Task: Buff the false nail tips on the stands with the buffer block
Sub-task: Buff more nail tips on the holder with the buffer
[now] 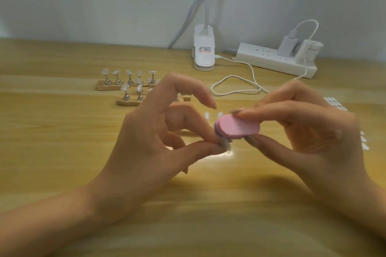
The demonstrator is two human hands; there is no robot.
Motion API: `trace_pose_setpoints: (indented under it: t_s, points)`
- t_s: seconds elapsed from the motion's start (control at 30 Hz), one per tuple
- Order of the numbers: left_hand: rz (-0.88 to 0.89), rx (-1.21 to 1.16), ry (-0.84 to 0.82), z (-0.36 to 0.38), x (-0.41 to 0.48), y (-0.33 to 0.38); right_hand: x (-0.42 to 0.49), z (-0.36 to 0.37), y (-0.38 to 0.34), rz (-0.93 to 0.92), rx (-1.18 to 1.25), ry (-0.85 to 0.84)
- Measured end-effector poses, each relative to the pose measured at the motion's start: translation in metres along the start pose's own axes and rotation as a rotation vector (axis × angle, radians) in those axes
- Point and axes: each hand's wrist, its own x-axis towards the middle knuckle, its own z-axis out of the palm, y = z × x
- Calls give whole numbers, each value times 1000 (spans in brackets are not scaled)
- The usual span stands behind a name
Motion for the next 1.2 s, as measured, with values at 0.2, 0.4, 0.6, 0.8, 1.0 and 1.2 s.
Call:
trace_pose_setpoints:
  t_s: [0.2, 0.4, 0.6, 0.8, 1.0, 1.2]
  points:
    - [0, 23, 1, -1, 1, -1, -1, 2, -3, -40, -36, -54]
    - [15, 74, -27, -2, 0, -4, -2, 1, -4, -66, -118, -47]
    - [4, 113, -25, -3, 0, -5, -2, 4, -6, -85, -139, -78]
    - [-10, 108, -47, -3, 0, -6, -4, 7, -7, -79, -136, -88]
    - [-25, 136, -52, -2, -3, -8, -4, 3, 3, -7, -95, -16]
    - [-53, 99, -80, -1, -5, -11, -9, 3, 3, 33, -23, -18]
